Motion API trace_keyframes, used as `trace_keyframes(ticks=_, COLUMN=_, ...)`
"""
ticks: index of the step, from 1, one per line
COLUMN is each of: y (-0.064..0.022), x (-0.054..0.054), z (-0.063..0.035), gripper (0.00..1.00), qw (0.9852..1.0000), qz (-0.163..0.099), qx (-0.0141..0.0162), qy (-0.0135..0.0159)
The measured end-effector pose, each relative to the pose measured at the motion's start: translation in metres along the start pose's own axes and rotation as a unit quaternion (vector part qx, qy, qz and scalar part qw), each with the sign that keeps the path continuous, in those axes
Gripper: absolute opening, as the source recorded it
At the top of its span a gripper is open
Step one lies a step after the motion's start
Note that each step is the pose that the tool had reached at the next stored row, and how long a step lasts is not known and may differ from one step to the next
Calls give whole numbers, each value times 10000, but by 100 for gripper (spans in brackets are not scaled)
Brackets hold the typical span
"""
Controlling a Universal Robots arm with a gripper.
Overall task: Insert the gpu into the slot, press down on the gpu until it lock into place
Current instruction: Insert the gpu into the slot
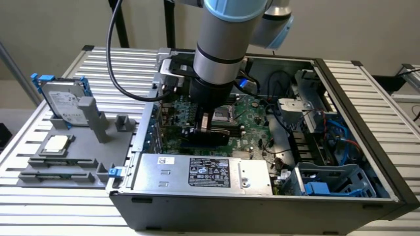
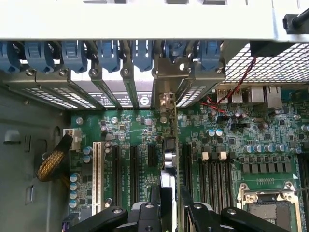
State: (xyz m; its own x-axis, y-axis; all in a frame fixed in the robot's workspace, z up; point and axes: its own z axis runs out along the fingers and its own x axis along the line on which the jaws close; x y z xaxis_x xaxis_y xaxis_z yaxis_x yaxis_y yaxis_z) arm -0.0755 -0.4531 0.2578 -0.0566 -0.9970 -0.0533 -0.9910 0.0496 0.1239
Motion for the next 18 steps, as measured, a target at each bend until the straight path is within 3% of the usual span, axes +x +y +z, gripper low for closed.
trace_keyframes(ticks=18, y=-17, x=2, z=36, gripper=26, qw=10000, qz=-36, qx=-3, qy=13)
